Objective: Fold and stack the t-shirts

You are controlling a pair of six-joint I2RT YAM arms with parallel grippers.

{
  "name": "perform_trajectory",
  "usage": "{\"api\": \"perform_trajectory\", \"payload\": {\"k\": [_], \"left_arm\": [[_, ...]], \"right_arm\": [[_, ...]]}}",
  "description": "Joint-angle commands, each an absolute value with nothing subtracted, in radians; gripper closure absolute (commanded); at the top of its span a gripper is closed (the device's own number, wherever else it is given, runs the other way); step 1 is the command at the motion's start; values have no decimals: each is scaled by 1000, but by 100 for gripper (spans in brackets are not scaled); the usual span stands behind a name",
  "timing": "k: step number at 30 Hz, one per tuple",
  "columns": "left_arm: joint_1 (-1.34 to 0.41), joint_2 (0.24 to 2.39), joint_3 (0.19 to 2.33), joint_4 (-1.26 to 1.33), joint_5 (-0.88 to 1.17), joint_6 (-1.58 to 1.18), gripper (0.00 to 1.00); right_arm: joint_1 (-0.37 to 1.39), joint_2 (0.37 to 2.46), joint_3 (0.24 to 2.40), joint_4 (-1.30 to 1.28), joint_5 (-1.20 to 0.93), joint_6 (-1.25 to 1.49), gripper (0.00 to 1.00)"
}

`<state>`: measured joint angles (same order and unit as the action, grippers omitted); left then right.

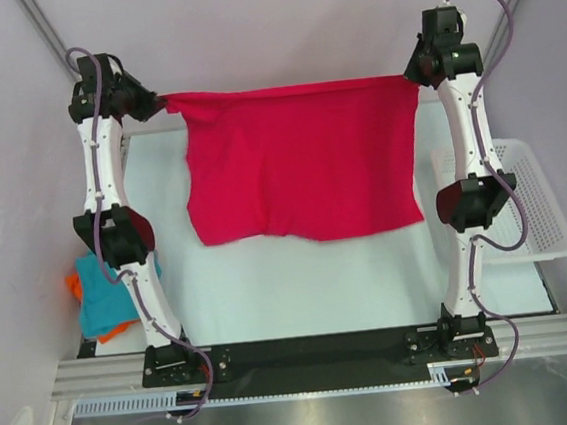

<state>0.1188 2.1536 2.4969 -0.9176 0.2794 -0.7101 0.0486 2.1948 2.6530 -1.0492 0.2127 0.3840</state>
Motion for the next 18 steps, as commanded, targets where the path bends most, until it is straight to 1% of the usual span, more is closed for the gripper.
{"api": "perform_trajectory", "payload": {"k": [1, 2, 5, 7, 9, 11, 12, 15, 16, 18], "left_arm": [[193, 2060, 2584, -684, 337, -836, 100], [199, 2046, 2601, -669, 354, -835, 100], [236, 1979, 2614, -609, 377, -822, 100], [271, 1892, 2602, -574, 382, -825, 100], [296, 1821, 2596, -546, 422, -851, 100], [324, 1786, 2573, -557, 454, -853, 100], [328, 1763, 2547, -571, 466, -842, 100], [328, 1669, 2355, -586, 508, -795, 100], [327, 1631, 2245, -584, 508, -778, 100], [324, 1600, 2145, -594, 509, -732, 100]], "right_arm": [[8, 2093, 2680, -942, 225, 367, 100], [6, 2050, 2630, -913, 238, 358, 100], [8, 2011, 2687, -928, 281, 331, 100], [8, 1945, 2689, -913, 302, 307, 100], [18, 1869, 2639, -871, 319, 284, 100], [29, 1835, 2608, -886, 316, 279, 100], [32, 1824, 2585, -908, 311, 279, 100], [49, 1787, 2479, -977, 266, 281, 100], [55, 1755, 2353, -986, 259, 288, 100], [90, 1712, 2190, -964, 259, 301, 100]]}}
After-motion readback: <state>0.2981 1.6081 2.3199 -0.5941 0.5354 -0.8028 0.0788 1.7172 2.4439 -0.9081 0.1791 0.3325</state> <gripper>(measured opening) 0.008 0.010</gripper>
